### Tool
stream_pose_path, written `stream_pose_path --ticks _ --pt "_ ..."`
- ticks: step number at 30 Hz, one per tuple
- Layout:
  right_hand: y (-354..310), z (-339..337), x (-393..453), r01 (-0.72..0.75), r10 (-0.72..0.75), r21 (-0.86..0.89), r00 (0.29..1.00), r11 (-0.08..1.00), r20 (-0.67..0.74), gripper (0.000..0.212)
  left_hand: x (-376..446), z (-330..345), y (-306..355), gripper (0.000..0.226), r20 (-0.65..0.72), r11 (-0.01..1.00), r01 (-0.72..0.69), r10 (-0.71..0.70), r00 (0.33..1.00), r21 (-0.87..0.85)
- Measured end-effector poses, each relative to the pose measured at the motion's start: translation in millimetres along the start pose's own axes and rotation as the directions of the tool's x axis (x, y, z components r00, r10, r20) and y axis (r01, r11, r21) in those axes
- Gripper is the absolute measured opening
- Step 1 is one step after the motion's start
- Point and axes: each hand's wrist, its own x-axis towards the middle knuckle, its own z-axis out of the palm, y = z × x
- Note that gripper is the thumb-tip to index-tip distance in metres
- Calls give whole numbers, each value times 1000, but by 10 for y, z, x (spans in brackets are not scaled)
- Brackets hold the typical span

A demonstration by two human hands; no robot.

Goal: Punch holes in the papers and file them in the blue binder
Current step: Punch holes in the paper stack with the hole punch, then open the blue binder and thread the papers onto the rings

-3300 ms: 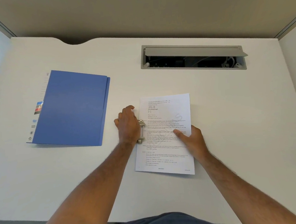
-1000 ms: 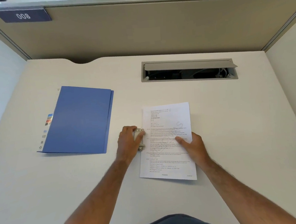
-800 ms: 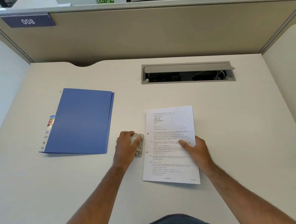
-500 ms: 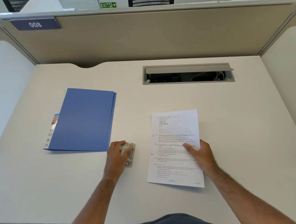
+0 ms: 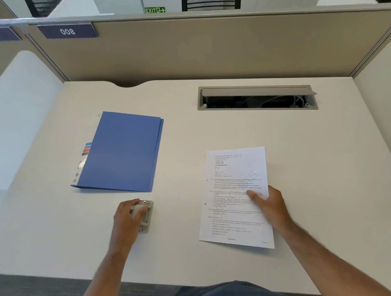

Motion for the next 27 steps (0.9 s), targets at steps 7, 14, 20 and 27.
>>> stream_pose_path --ticks 7,14,20,27 --pt "5 34 -63 -3 3 -6 1000 1000 1 23 52 -250 -188 26 -43 999 15 -13 999 43" --pt "-39 32 -92 -7 7 -14 1000 1000 -3 23 168 -171 -25 48 -102 913 -119 171 980 390" --pt "-43 29 -116 -13 13 -16 1000 1000 -11 23 768 -65 177 67 162 716 -293 248 955 633" --pt "-43 40 -133 -15 15 5 1000 1000 -13 23 1091 159 120 83 308 595 -312 113 945 740"
